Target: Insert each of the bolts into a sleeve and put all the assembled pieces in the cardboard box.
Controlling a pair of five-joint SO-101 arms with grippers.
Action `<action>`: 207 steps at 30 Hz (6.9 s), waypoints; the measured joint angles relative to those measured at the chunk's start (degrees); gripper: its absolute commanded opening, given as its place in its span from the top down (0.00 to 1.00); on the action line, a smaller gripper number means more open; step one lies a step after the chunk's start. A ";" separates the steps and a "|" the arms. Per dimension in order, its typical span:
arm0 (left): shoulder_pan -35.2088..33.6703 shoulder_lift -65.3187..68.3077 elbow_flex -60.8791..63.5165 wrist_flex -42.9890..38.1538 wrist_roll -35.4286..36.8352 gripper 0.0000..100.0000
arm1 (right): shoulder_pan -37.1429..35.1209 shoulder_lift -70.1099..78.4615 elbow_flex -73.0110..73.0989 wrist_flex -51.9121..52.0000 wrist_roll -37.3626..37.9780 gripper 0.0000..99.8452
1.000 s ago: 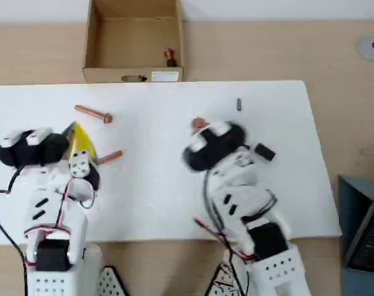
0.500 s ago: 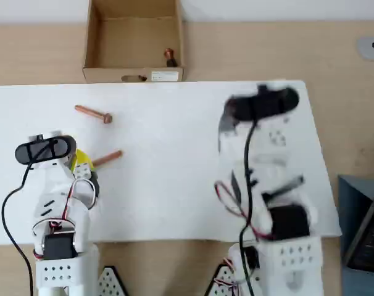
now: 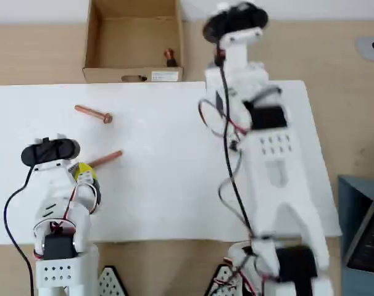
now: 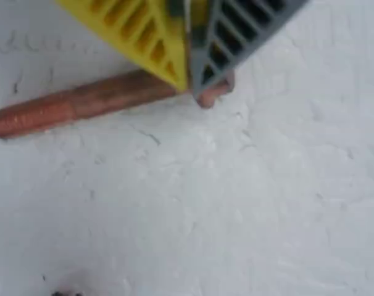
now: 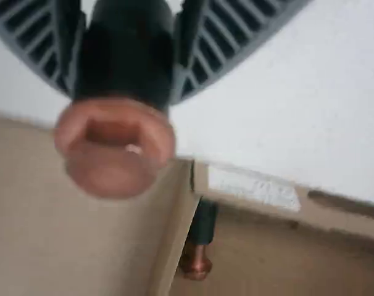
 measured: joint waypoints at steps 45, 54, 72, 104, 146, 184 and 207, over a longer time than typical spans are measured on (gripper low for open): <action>0.00 0.00 0.00 0.00 0.00 1.00 | -11.16 78.59 -84.13 -0.18 35.87 0.85; 0.00 0.00 0.00 0.00 0.00 1.00 | -11.16 78.51 -95.30 16.88 35.87 0.85; 0.00 0.00 0.00 0.35 0.00 1.00 | -11.25 62.24 -107.96 53.71 35.25 0.85; 0.00 0.00 0.00 0.35 0.00 1.00 | 8.35 -0.26 -38.51 58.02 19.43 0.85; 0.00 0.00 0.00 0.35 0.00 1.00 | 24.18 -11.52 24.26 29.54 56.18 0.80; 0.00 0.00 0.00 0.35 0.00 1.00 | 19.25 16.79 10.73 23.91 54.33 0.80; 0.00 0.00 0.00 0.35 0.00 1.00 | 20.66 30.33 1.67 20.66 54.24 0.89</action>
